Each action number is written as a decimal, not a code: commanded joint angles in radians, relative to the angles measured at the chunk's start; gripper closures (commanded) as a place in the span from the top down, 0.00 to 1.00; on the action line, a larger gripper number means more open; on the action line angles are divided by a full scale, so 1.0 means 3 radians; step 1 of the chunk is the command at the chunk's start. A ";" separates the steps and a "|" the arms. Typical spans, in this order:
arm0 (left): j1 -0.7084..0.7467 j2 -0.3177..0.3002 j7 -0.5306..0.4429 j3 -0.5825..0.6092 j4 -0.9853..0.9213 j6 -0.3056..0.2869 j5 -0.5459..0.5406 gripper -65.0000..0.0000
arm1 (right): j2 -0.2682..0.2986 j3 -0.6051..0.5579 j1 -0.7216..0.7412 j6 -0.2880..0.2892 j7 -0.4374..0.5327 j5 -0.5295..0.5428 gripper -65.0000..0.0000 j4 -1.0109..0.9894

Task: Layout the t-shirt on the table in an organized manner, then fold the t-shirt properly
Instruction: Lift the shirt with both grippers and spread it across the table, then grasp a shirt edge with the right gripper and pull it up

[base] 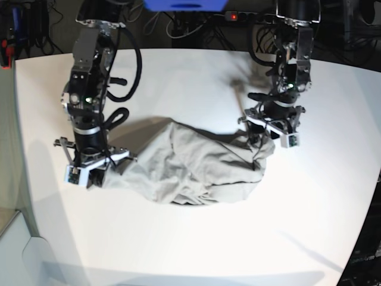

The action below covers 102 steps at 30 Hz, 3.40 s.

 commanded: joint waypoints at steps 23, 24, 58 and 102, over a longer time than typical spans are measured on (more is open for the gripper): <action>0.0022 -0.0133 0.1125 -0.0974 0.2084 -0.0007 -0.0033 0.01 | 0.0221 0.0006 0.0500 -0.0066 0.0094 0.0009 0.00 0.0461; -0.0014 -0.0133 0.1171 -0.1020 0.2109 -0.0007 -0.0033 0.01 | 0.0221 0.0006 0.0541 -0.0066 0.0094 0.0009 0.00 0.0472; -0.2060 -0.0414 0.1825 -0.1414 0.0171 -0.0007 -0.0396 0.05 | 0.0671 0.0046 0.1671 -0.0066 -0.0223 0.0009 0.14 -0.1027; -0.0096 -0.0885 0.1559 -0.1715 0.0462 -0.0007 -0.0401 1.00 | 0.0328 -0.1912 -0.0206 0.0108 -0.0182 0.0015 0.39 -0.0531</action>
